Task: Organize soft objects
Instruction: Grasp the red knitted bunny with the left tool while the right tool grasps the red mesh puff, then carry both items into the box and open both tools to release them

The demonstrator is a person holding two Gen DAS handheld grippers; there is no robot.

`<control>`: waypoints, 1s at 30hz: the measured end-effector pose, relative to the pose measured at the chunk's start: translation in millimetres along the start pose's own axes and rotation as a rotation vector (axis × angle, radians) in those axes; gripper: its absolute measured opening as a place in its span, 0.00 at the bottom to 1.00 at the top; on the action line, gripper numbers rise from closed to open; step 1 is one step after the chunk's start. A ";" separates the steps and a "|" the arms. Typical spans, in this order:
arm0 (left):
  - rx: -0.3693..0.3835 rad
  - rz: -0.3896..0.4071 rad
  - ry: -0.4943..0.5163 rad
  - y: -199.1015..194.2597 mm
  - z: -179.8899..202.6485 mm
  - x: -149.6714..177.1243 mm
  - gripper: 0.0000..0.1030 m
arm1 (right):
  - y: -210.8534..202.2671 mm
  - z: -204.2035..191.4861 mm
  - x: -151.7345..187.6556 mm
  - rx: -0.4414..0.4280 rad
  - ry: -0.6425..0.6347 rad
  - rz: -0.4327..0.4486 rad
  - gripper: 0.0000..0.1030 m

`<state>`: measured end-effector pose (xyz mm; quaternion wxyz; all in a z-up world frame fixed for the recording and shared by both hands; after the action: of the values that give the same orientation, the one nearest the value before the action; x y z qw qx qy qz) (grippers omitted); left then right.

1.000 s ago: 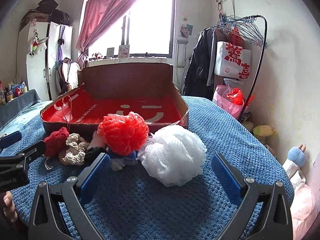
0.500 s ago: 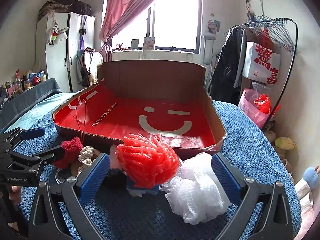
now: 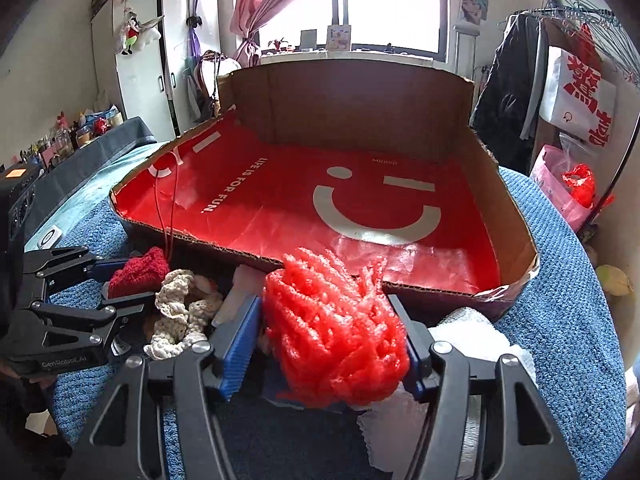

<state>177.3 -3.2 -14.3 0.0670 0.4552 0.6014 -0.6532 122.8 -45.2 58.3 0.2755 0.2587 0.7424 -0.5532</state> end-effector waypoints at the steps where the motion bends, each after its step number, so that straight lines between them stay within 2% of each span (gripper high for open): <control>1: 0.005 0.007 -0.003 -1.9 -0.3 -0.5 0.43 | -0.7 0.2 0.2 -0.002 -0.004 0.007 0.55; 8: 0.002 0.061 -0.007 -26.1 -1.8 -9.5 0.42 | -28.2 -0.1 -14.4 -0.065 0.028 0.071 0.53; 11: -0.003 0.081 -0.004 -33.0 -1.1 -15.6 0.42 | -38.4 1.2 -22.0 -0.062 0.034 0.105 0.53; 19: 0.025 0.128 0.007 -45.1 -1.6 -42.5 0.42 | -45.3 -1.4 -32.4 -0.082 0.046 0.122 0.53; 25: 0.027 0.131 0.015 -30.5 -28.3 -95.2 0.42 | -43.8 -11.3 -83.0 -0.131 0.047 0.128 0.54; 30: -0.014 0.068 -0.003 0.9 -66.4 -134.1 0.42 | -14.8 -10.6 -133.0 -0.097 0.052 0.080 0.54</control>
<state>289.2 -8.9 84.8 0.0934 0.4739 0.5898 -0.6472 206.3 -49.3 163.4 0.2903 0.2886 0.7642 -0.4985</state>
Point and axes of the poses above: each gripper's, at about its wrist camera, not at the fingertips, and y roughly the way its jaws point, z to its right, x to its underside, the point moved 8 cm from there along y, roughly the way its jaws point, and after that the axes turned 15 degrees about y, right-handed, at the moved point
